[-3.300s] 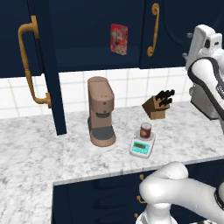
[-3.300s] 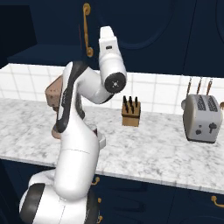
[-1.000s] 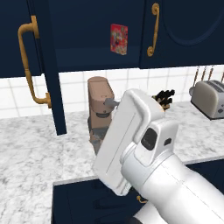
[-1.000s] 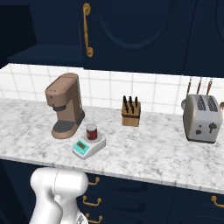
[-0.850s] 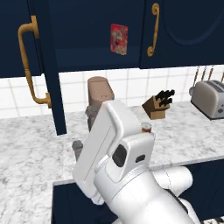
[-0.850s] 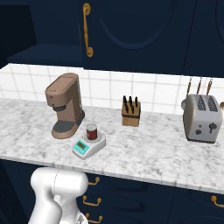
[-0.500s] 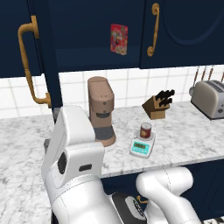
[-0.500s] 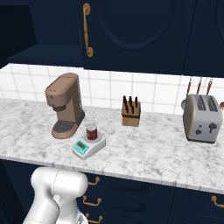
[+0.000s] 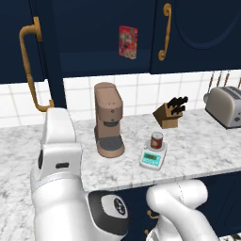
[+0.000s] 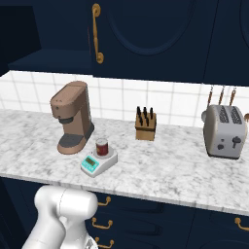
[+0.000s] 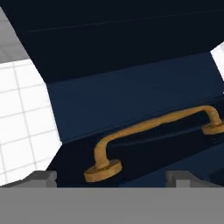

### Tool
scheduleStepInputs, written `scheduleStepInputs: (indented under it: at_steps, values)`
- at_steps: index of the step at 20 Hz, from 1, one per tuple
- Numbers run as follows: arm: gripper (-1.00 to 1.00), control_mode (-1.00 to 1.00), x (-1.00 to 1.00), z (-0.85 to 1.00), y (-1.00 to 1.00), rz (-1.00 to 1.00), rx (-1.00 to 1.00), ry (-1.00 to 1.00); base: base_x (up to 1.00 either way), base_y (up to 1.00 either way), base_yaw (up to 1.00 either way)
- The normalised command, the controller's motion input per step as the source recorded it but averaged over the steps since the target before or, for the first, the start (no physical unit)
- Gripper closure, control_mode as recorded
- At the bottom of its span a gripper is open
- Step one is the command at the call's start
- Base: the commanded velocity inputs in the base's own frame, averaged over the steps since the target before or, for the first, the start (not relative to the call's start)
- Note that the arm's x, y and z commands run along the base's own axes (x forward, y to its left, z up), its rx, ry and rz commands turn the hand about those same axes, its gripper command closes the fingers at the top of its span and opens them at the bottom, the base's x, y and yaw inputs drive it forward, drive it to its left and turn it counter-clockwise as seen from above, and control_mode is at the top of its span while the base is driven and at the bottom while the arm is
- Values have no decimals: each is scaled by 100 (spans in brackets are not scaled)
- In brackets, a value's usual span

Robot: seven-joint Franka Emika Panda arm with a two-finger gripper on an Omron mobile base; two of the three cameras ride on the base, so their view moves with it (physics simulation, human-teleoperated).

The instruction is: Pick the canned food and place it on the digital scale for weighing, and close the cabinet.

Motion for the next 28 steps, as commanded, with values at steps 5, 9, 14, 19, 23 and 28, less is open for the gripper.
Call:
scheduleStepInputs:
  at_steps: [5,9,14,19,23,28]
  values:
    - [-100,-100,67,-29,47,-18,-5,0,0,0,0]
    - [-100,-100,56,-23,75,-20,-5,-2,0,0,0]
    - [-100,-100,47,0,1,-19,0,-3,0,0,0]
    - [-100,-100,33,15,-29,-19,0,-15,0,0,0]
    - [-100,-100,-1,52,-69,-11,1,-29,0,0,0]
    - [-100,-100,-12,59,-100,-2,6,-35,0,0,0]
